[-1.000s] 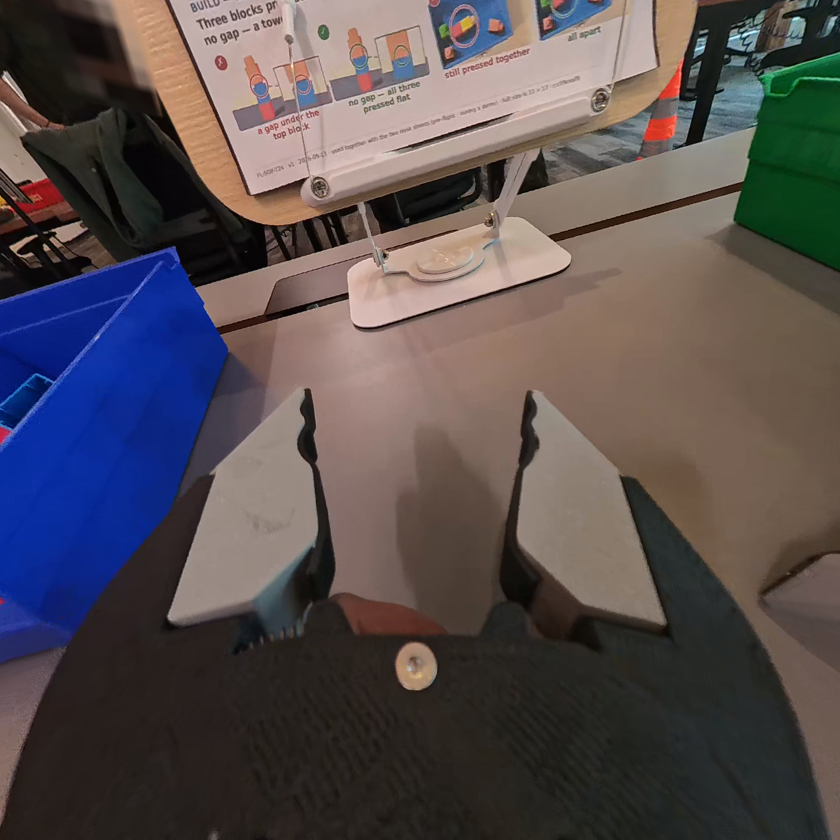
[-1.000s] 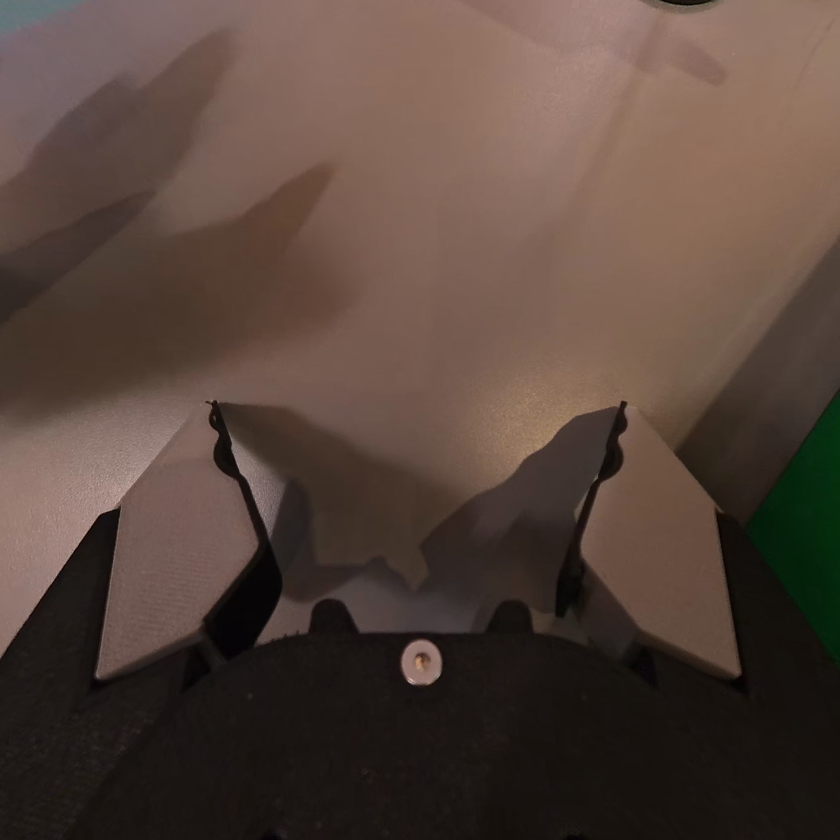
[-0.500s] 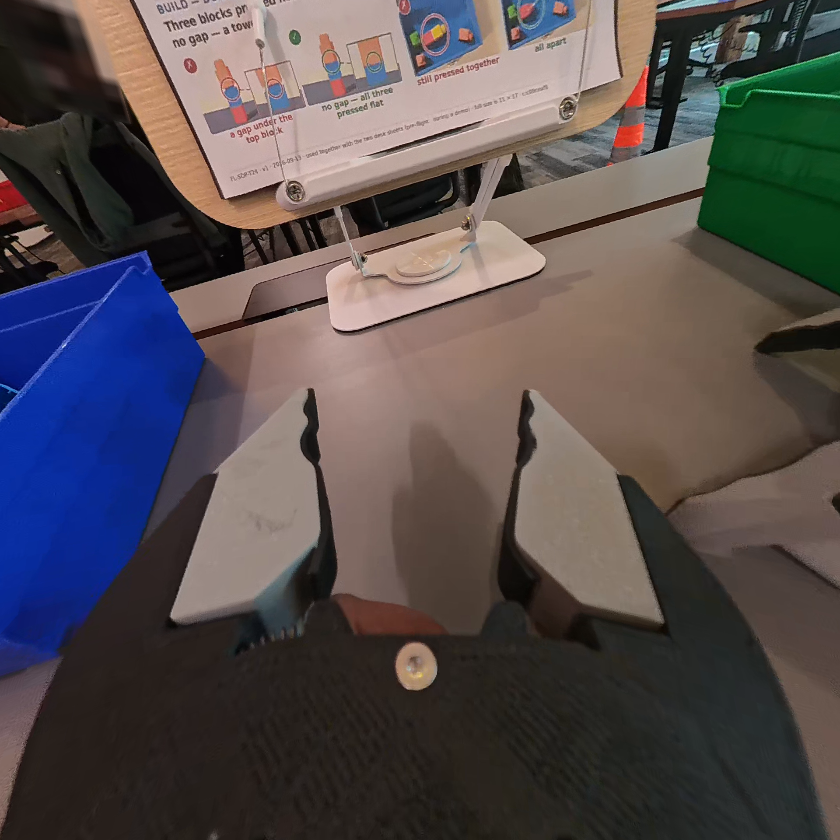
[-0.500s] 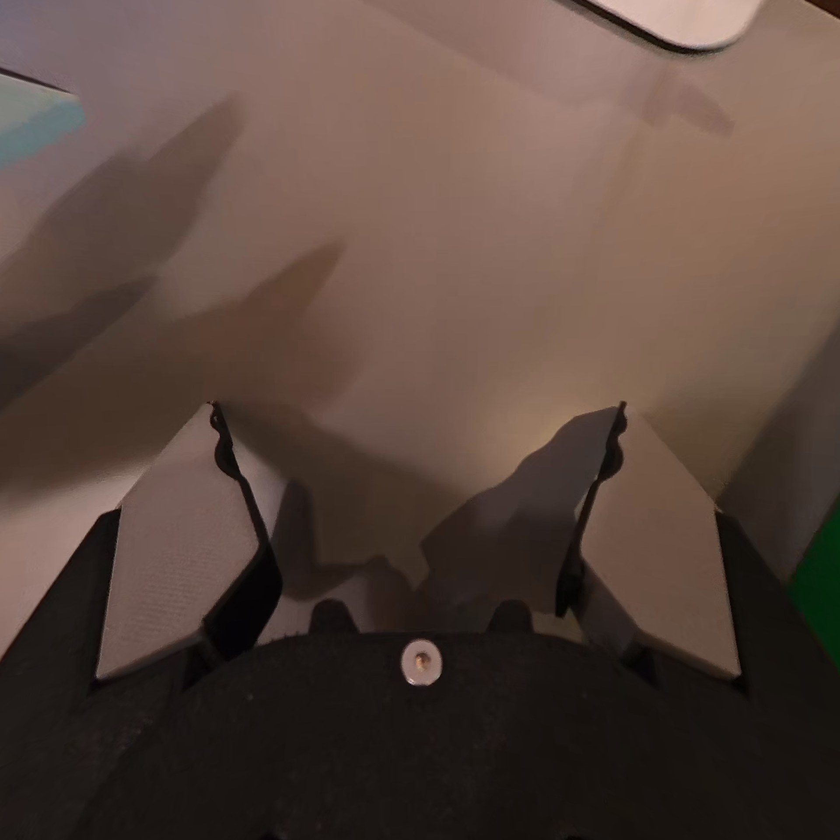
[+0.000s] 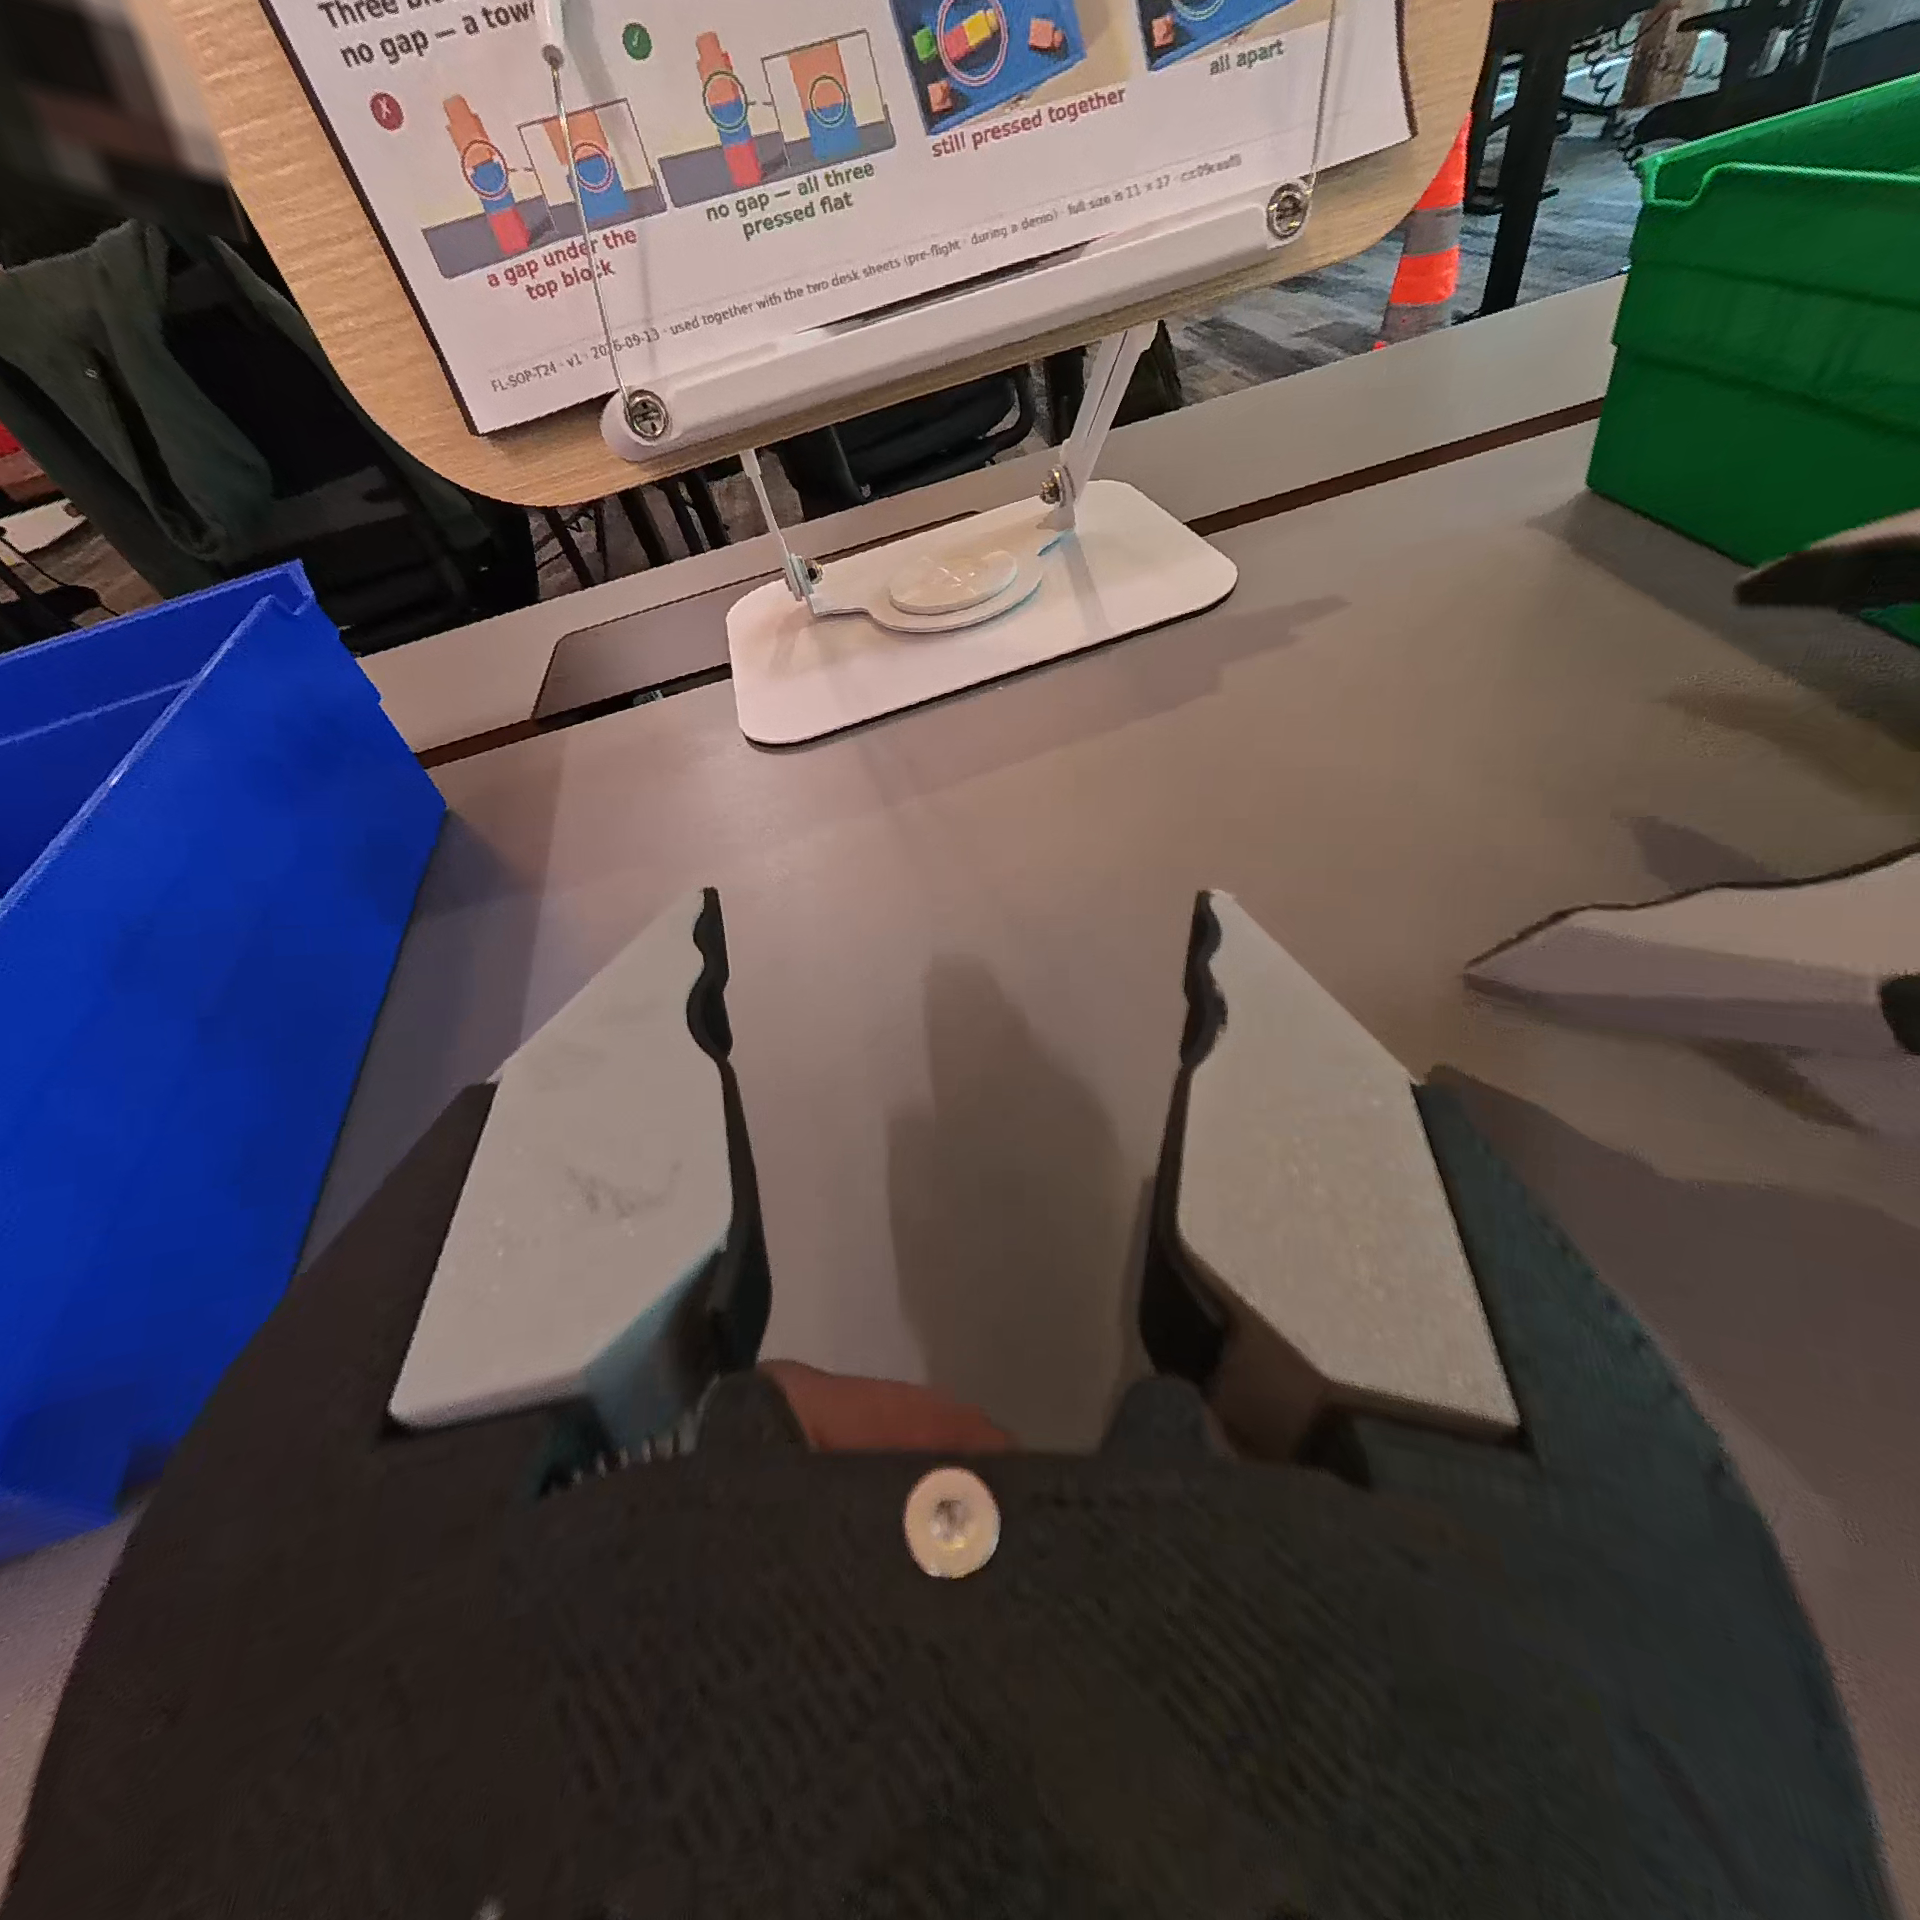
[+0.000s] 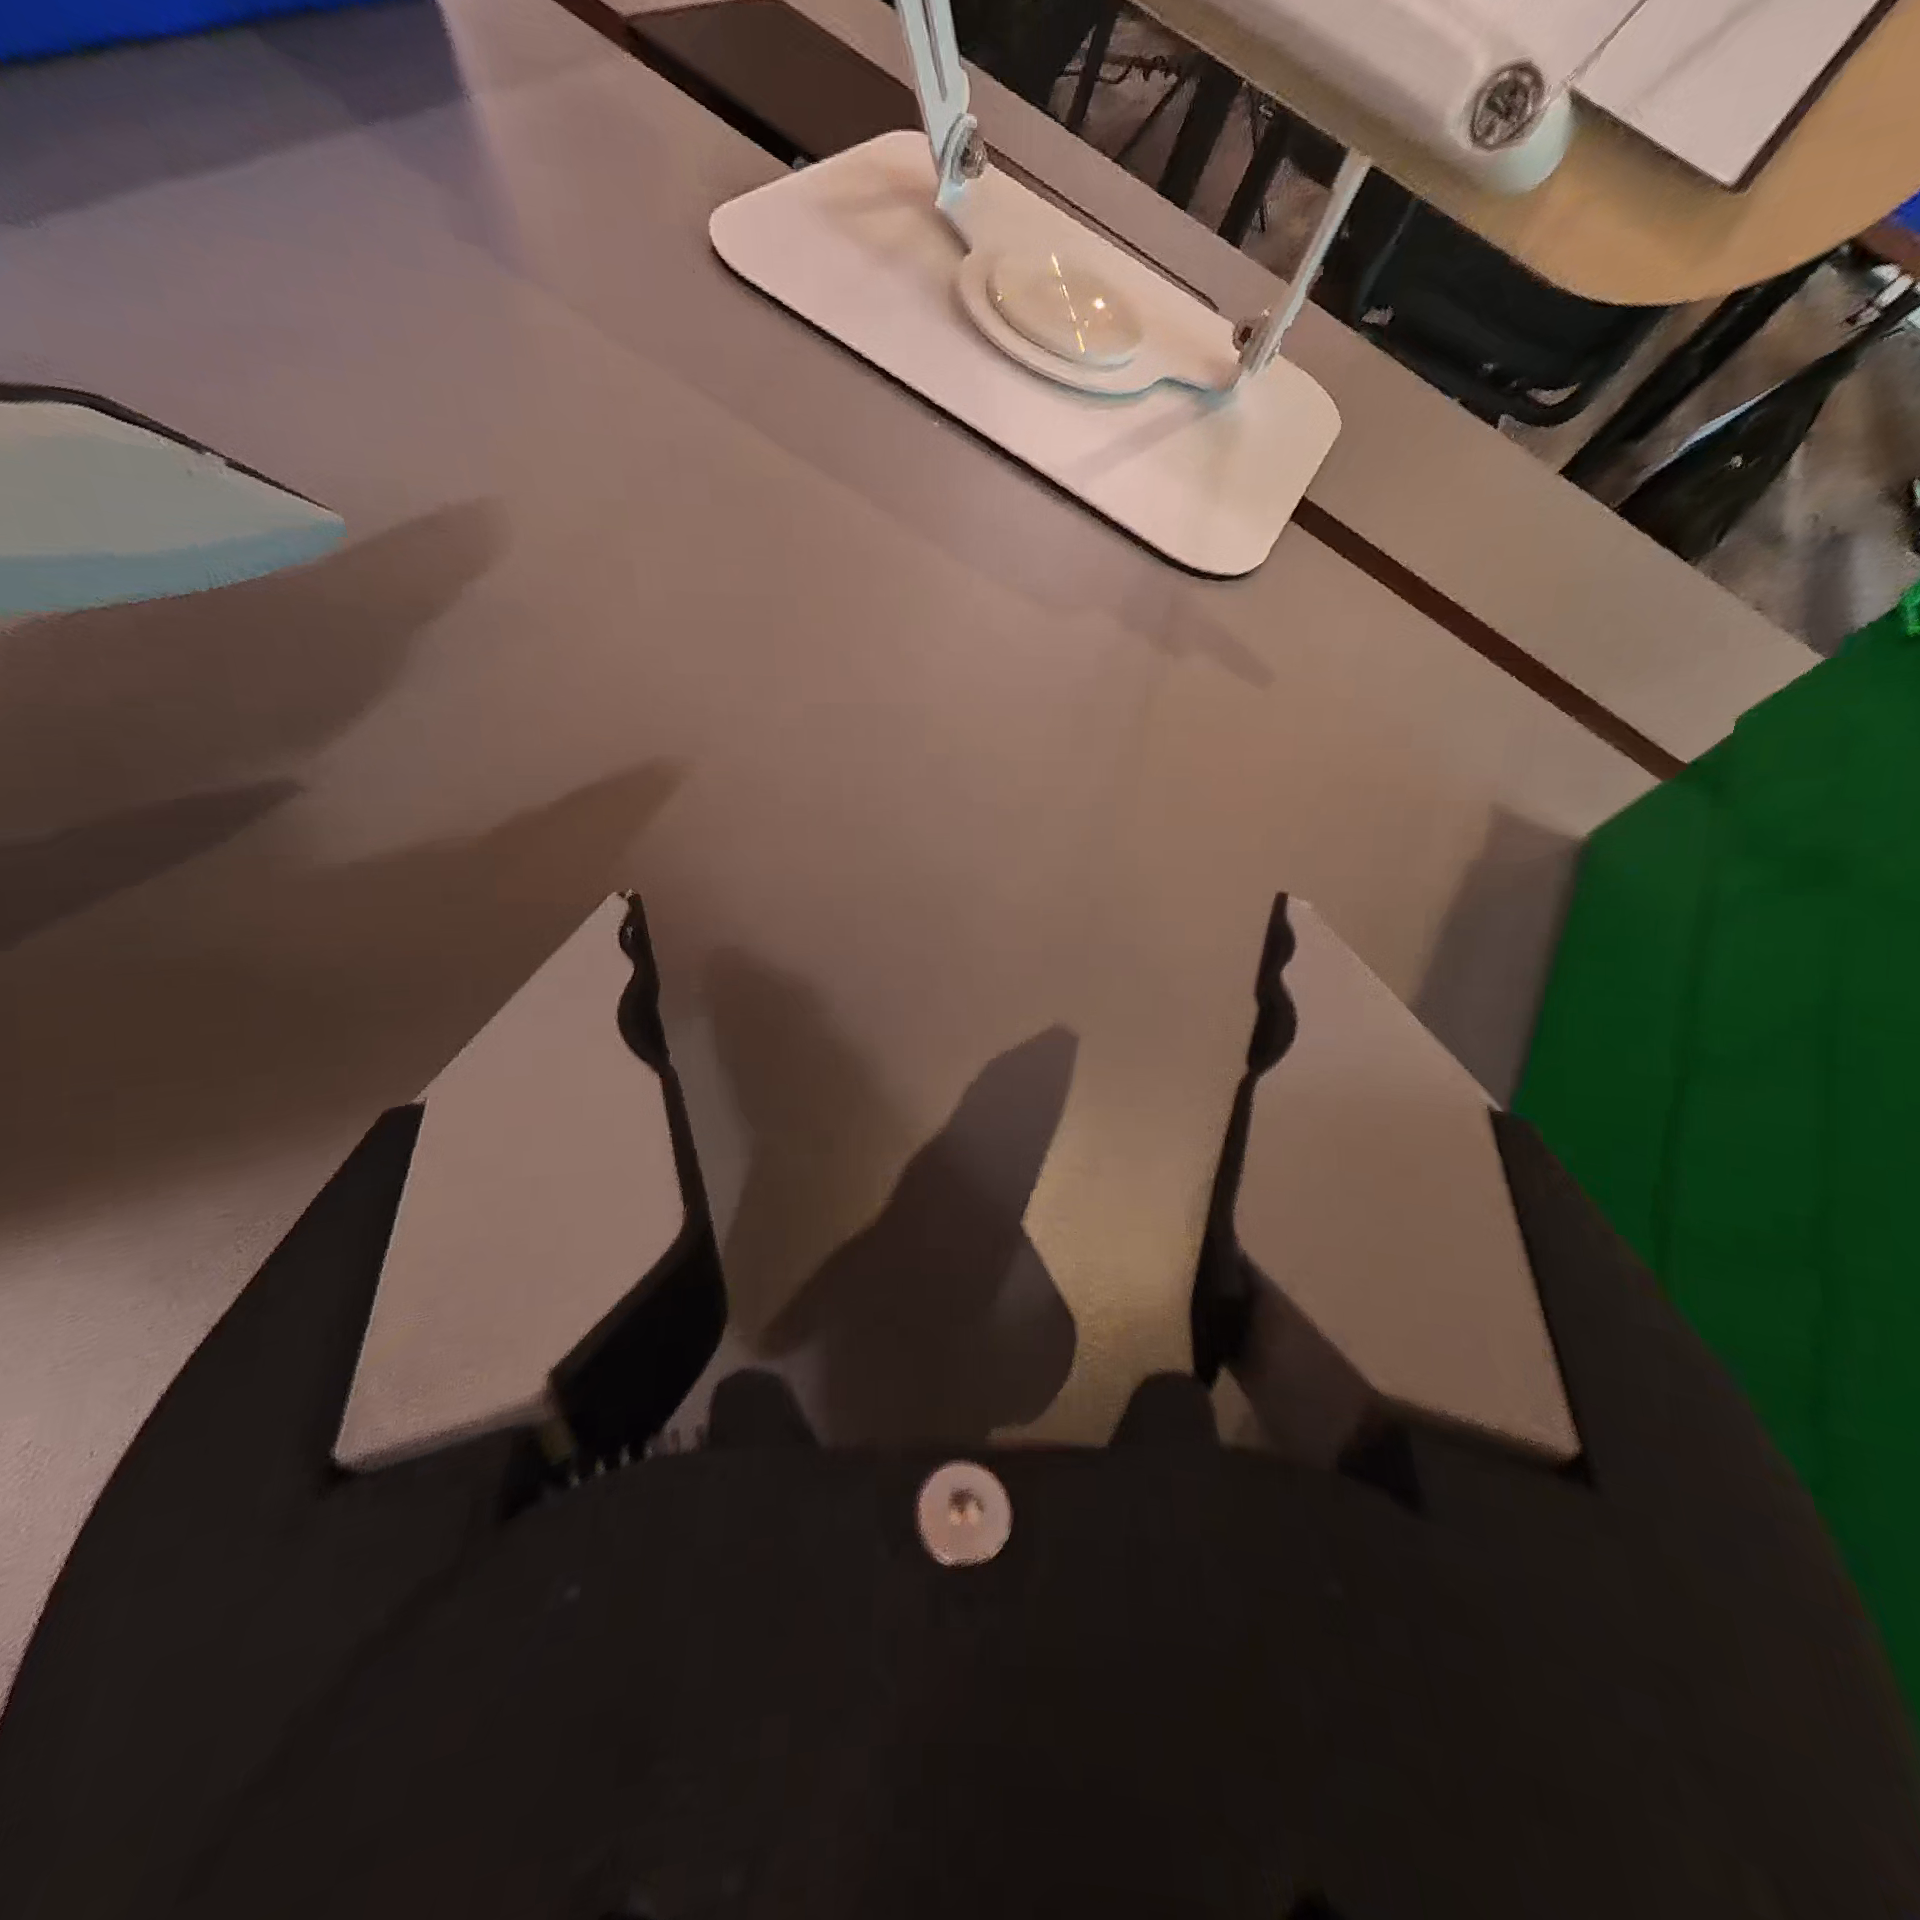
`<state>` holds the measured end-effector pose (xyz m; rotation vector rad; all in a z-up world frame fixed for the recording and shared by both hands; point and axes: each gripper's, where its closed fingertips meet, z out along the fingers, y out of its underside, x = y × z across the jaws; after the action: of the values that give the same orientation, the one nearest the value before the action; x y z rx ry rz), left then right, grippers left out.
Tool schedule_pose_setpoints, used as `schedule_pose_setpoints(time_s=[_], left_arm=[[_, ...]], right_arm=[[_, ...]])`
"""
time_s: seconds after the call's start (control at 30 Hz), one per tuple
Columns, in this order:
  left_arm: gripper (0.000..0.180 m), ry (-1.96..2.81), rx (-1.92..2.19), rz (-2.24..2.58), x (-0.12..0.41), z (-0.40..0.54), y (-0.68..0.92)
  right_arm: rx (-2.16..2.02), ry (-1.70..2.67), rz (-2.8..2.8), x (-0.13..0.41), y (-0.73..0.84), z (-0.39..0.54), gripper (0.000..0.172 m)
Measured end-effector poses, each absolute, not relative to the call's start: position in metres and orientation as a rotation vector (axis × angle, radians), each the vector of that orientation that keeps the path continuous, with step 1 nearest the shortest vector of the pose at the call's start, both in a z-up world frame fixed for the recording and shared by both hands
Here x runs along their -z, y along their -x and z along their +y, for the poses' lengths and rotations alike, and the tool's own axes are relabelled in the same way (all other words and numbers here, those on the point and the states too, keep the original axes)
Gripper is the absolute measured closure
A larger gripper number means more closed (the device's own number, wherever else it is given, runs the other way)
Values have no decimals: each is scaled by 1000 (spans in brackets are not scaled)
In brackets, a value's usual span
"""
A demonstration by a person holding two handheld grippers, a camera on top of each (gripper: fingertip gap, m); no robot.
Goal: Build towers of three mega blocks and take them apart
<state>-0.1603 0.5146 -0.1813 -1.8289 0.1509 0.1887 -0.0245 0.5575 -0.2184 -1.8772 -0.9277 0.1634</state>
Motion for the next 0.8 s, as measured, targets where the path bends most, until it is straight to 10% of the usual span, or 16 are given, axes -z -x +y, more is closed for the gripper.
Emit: schedule_pose_setpoints(time_s=[0.8], left_arm=[[85,1828,-195,87,178,510,185]], right_arm=[[-420,1748,-950,194,46,533,73]])
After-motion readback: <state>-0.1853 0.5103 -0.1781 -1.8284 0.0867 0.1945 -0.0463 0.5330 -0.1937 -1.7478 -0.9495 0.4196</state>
